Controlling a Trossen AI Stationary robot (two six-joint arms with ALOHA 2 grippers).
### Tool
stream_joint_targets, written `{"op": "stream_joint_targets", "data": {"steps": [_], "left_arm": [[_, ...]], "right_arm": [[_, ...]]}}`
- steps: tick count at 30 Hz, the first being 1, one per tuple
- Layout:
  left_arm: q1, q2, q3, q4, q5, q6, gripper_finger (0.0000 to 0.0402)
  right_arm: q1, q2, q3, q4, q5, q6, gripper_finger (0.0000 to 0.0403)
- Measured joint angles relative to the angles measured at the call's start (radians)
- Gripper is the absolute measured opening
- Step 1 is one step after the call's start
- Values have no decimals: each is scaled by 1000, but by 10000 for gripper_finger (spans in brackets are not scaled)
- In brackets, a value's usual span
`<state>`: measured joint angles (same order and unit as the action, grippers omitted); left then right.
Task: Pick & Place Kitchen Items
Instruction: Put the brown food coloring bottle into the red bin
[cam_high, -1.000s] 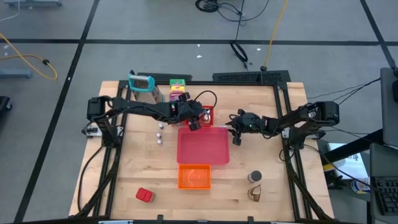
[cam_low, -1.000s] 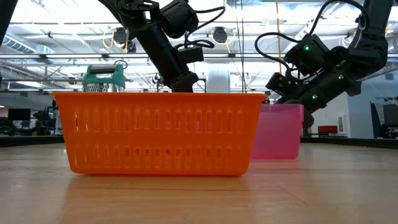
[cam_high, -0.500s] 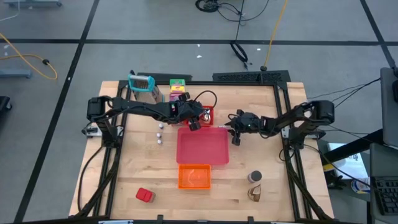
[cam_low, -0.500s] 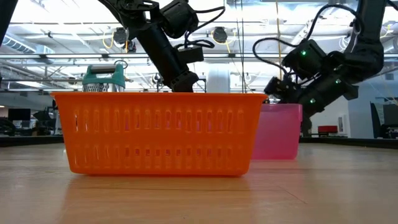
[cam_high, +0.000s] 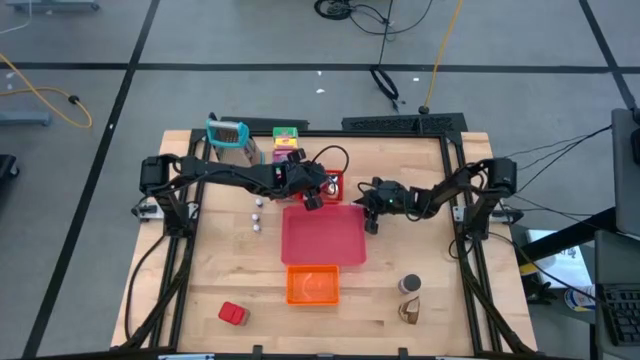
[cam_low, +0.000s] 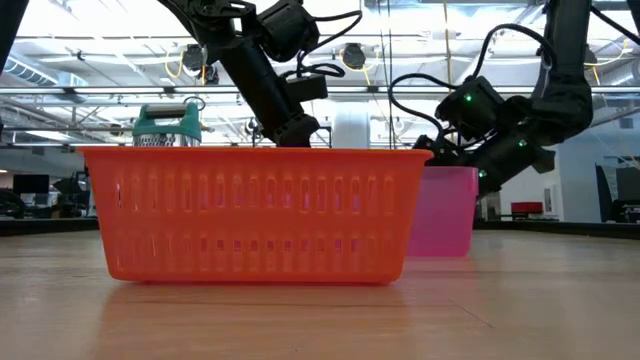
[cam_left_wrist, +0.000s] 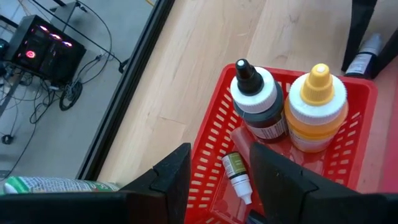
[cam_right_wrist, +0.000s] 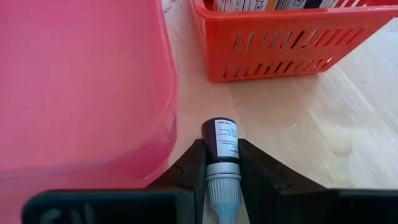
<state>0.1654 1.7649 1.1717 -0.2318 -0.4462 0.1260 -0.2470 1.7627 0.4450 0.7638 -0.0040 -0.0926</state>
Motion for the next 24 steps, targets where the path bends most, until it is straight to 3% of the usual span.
{"op": "stream_joint_targets", "data": {"steps": [8, 24], "left_arm": [[0, 0, 0, -2, 3, 0, 166], [0, 0, 0, 1, 2, 0, 166]], "right_arm": [[-13, -90, -1, -125, 55, -10, 61], [-15, -450, -3, -301, 138, -28, 61]]}}
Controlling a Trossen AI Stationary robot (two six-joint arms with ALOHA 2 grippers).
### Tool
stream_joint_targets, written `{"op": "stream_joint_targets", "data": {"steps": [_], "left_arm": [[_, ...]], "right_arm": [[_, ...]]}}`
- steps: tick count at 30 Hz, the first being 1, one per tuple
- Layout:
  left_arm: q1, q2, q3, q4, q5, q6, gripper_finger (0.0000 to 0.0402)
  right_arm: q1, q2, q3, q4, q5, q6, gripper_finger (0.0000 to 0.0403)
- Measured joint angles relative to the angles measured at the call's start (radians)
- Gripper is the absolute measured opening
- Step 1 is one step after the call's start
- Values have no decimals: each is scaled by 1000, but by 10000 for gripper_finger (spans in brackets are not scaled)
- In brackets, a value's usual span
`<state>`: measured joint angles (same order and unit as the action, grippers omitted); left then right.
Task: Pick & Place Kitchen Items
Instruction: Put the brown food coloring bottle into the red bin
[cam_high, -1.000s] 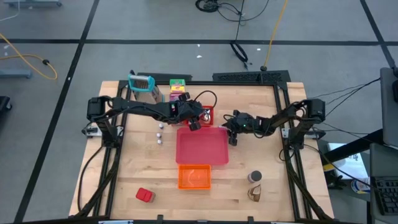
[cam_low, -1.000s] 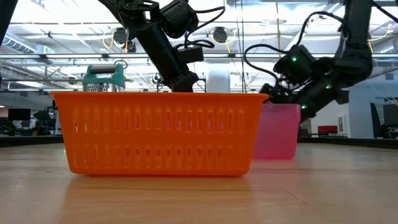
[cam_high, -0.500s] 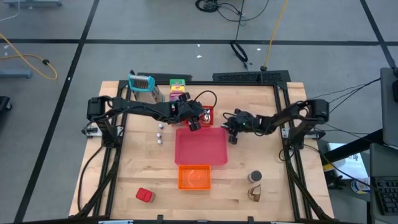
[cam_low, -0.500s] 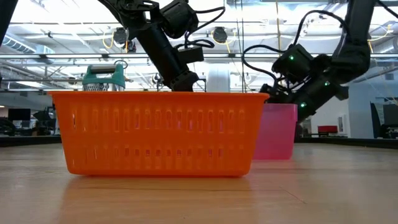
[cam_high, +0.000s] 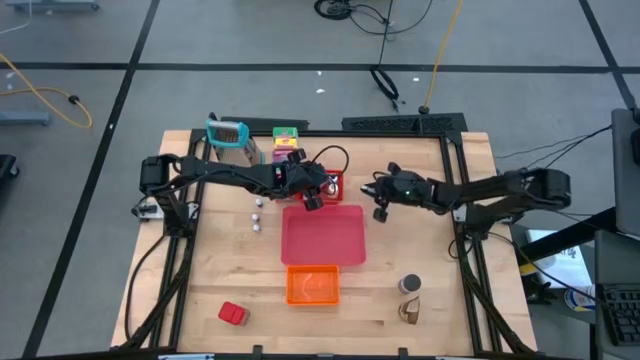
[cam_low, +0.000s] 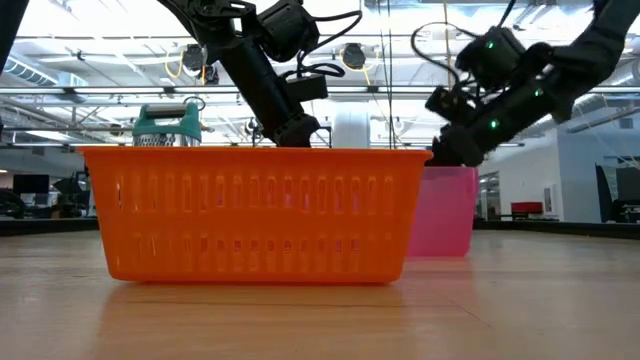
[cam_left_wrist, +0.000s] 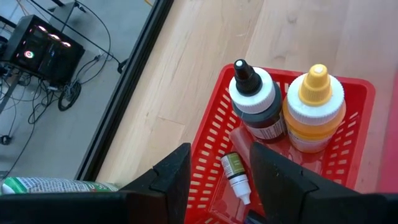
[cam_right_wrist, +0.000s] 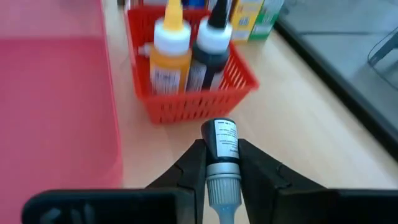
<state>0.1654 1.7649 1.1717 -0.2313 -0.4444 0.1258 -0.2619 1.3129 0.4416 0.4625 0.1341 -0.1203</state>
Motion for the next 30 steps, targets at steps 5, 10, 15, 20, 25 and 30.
{"op": "stream_joint_targets", "data": {"steps": [5, 10, 15, 20, 25, 30], "left_arm": [[0, 0, 0, 1, -11, -4, 166], [0, 0, 0, 0, -58, -5, 166], [-1, 0, 0, -6, -62, -9, 166], [-5, -18, 0, -32, -62, -14, 166], [-5, -71, 0, -86, -64, -49, 166], [-7, -112, 0, -148, -64, -63, 166]], "right_arm": [[0, -65, 17, 1, -4, 21, 61], [1, -52, 85, 1, -58, 20, 61], [-1, -14, 158, -3, -60, 2, 61], [-1, 54, 231, -3, -95, -10, 61], [0, 143, 297, -6, -113, -23, 61], [0, 232, 376, -4, -113, -33, 61]]}}
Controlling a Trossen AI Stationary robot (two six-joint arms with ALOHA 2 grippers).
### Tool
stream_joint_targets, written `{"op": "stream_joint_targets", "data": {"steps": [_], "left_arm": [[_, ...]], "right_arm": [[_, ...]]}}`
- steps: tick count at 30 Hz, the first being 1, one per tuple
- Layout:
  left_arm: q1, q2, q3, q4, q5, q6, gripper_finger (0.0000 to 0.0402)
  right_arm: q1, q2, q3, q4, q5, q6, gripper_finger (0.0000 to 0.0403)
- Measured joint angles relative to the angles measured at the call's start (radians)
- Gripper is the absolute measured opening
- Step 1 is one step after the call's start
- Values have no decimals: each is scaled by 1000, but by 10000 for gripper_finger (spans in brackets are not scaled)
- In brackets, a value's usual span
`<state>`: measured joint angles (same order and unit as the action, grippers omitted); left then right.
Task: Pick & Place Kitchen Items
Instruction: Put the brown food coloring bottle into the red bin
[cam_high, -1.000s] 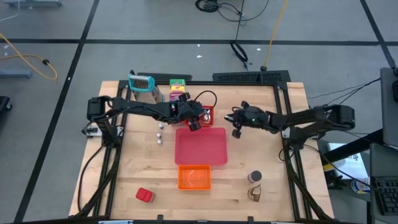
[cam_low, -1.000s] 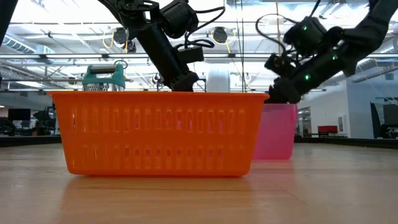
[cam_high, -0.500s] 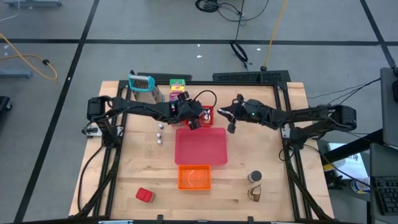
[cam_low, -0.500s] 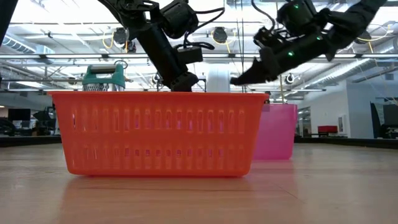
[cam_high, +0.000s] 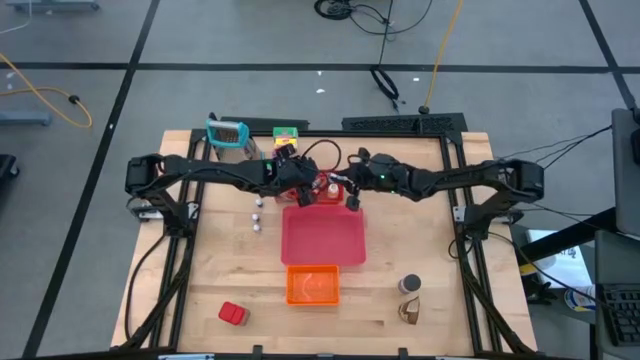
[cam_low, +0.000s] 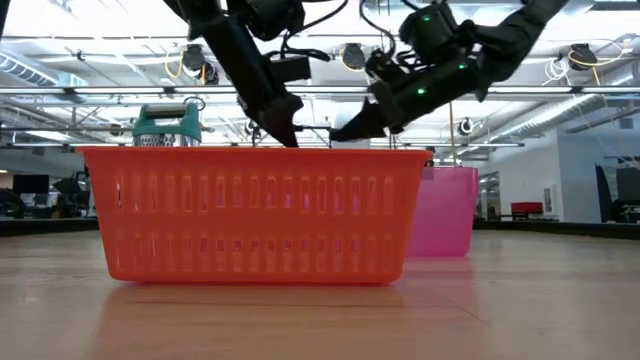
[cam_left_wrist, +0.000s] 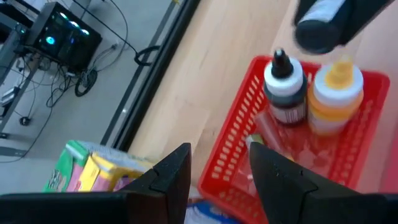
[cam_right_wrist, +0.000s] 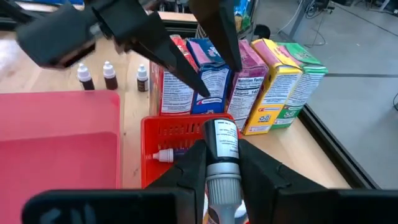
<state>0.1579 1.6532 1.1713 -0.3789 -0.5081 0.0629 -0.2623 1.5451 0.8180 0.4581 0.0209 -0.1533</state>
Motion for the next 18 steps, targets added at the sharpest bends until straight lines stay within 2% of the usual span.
{"op": "stream_joint_targets", "data": {"steps": [18], "left_arm": [[-10, -13, 0, -235, -10, -90, 166]], "right_arm": [[-20, 213, 222, -78, -52, -20, 61]]}}
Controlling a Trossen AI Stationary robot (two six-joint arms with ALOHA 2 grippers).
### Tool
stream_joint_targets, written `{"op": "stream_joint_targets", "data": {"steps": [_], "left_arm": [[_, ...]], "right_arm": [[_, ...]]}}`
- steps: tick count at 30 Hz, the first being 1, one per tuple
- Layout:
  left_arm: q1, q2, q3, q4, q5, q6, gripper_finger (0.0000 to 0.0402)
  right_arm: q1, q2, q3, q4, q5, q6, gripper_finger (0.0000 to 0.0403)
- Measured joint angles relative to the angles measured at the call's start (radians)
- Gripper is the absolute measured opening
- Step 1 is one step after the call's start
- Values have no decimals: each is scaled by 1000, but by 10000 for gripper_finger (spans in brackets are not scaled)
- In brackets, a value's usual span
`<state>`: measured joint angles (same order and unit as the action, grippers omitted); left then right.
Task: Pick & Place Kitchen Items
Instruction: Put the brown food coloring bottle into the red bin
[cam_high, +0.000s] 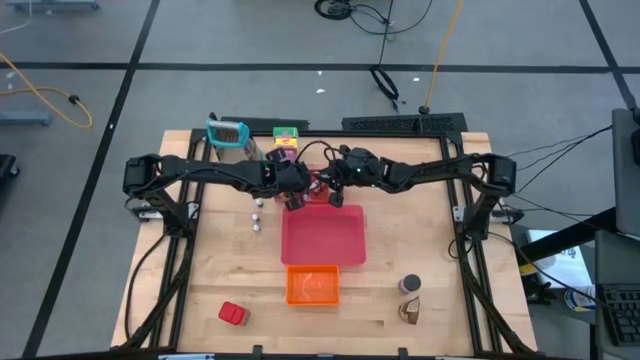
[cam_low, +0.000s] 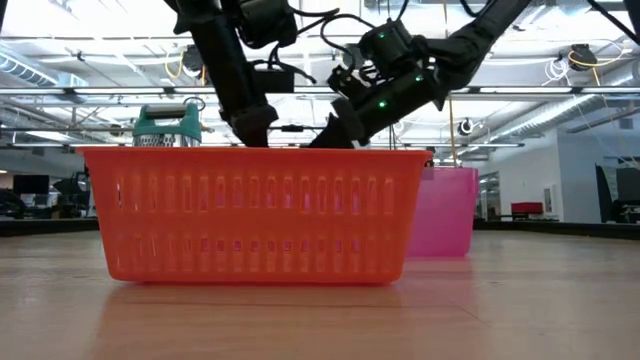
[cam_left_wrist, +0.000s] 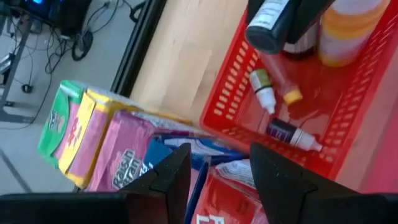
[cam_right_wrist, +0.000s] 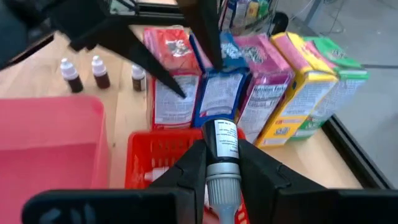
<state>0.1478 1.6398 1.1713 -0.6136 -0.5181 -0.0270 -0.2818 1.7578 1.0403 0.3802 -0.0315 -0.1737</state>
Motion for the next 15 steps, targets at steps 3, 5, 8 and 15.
{"op": "stream_joint_targets", "data": {"steps": [3, 5, 8, 15], "left_arm": [[-6, -6, 0, -47, -6, -24, 166], [-12, -7, 0, -66, -8, -39, 166], [-23, -14, 0, -74, -7, -53, 166], [-65, -58, 0, -5, -30, -27, 166]], "right_arm": [[0, 8, 14, -24, 0, -4, 61], [-3, 9, 16, -20, 1, -5, 65], [-9, 8, 16, -12, 2, -2, 80], [-13, 8, 16, -6, 3, -2, 92]]}}
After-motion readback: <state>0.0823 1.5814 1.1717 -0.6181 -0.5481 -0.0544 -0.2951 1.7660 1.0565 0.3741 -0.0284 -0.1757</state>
